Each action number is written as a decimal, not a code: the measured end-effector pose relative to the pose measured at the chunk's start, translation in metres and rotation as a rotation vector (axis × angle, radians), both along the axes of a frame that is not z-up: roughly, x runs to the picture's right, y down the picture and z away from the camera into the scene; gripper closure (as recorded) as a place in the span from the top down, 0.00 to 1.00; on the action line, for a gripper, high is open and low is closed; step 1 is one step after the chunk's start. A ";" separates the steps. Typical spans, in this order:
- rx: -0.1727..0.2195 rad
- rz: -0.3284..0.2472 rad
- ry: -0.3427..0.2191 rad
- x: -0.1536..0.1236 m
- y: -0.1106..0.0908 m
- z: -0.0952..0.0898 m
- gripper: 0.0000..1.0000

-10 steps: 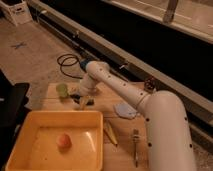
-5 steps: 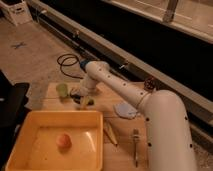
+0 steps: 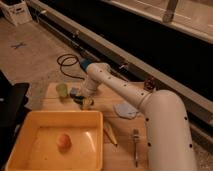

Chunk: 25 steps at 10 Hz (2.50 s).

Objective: Place pepper in plastic cup

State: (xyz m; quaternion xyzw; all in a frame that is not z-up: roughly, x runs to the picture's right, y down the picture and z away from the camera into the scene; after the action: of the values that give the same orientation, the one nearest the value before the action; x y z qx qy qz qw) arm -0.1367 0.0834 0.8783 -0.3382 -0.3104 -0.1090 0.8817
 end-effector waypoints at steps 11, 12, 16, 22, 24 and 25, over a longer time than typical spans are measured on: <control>-0.096 0.044 0.049 0.017 0.013 0.032 0.73; -0.100 0.042 0.052 0.018 0.012 0.035 0.73; -0.139 0.039 0.053 0.018 0.019 0.052 0.73; -0.161 0.042 0.041 0.015 0.025 0.056 0.41; -0.160 0.045 0.040 0.015 0.023 0.055 0.22; -0.159 0.045 0.041 0.016 0.022 0.055 0.19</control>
State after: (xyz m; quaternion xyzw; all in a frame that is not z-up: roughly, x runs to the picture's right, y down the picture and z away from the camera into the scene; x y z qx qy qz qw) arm -0.1211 0.1050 0.9330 -0.4024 -0.3075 -0.0572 0.8604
